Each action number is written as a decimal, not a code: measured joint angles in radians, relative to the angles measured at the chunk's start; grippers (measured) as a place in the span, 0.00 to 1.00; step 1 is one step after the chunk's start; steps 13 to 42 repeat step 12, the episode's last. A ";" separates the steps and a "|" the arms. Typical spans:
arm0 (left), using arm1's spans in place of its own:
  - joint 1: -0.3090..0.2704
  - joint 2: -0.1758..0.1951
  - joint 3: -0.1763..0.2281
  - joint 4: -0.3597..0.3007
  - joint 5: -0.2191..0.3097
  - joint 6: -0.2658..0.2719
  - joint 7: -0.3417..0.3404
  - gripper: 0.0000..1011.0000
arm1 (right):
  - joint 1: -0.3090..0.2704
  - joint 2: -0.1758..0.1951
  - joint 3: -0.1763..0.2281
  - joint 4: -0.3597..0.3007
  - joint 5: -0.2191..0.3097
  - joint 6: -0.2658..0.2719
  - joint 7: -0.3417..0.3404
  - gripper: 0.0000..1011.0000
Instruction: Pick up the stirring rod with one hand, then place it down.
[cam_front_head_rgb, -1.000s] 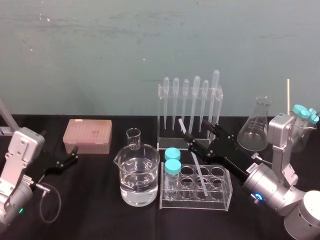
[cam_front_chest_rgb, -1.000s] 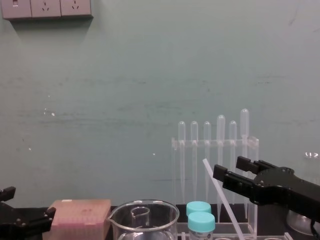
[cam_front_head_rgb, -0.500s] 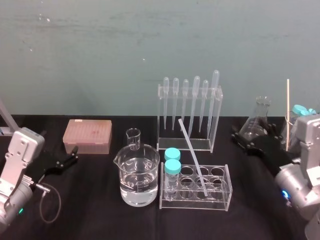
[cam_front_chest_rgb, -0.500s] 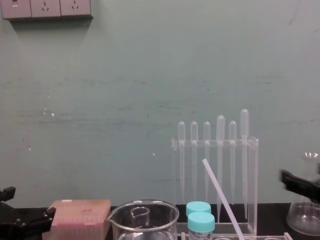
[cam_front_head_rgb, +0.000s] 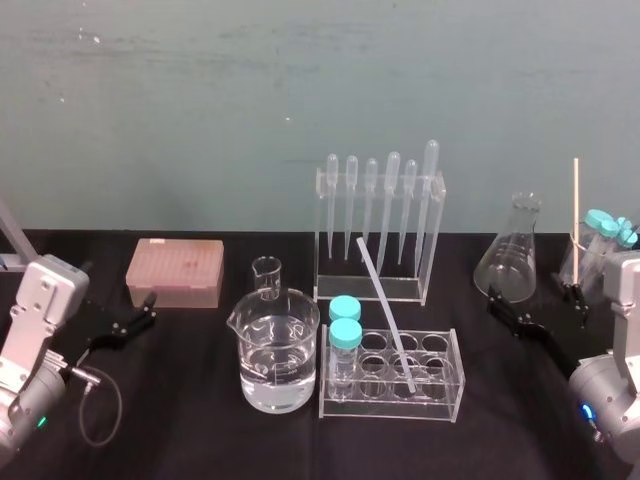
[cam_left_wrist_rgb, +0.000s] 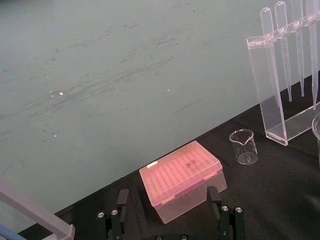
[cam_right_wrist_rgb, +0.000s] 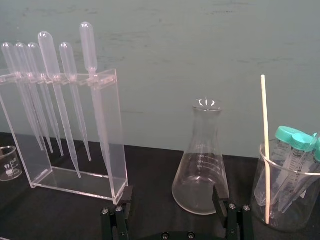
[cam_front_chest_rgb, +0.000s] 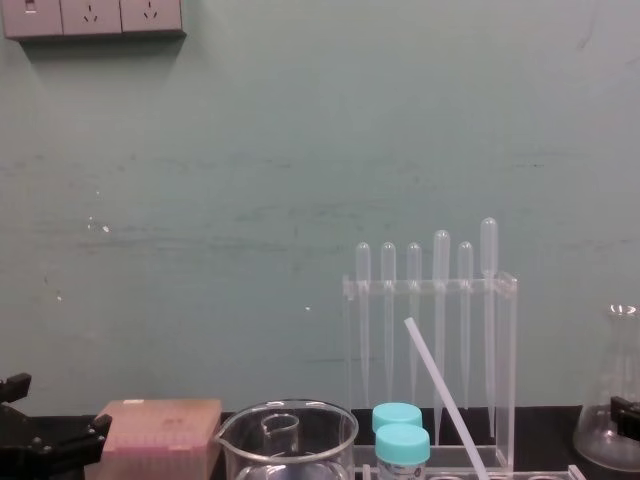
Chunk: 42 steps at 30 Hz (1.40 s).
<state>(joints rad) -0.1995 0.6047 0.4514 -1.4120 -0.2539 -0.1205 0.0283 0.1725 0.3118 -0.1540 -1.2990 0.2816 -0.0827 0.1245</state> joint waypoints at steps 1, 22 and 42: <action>0.000 0.000 0.000 0.000 0.000 0.000 0.000 0.99 | 0.000 0.000 0.000 0.000 0.000 0.000 0.000 0.99; 0.000 0.000 0.000 0.000 0.000 0.000 0.000 0.99 | 0.000 0.001 0.000 0.000 0.000 -0.001 -0.001 0.99; 0.000 0.000 0.000 0.000 0.000 0.000 0.000 0.99 | 0.000 0.001 0.000 0.000 0.000 -0.001 -0.001 0.99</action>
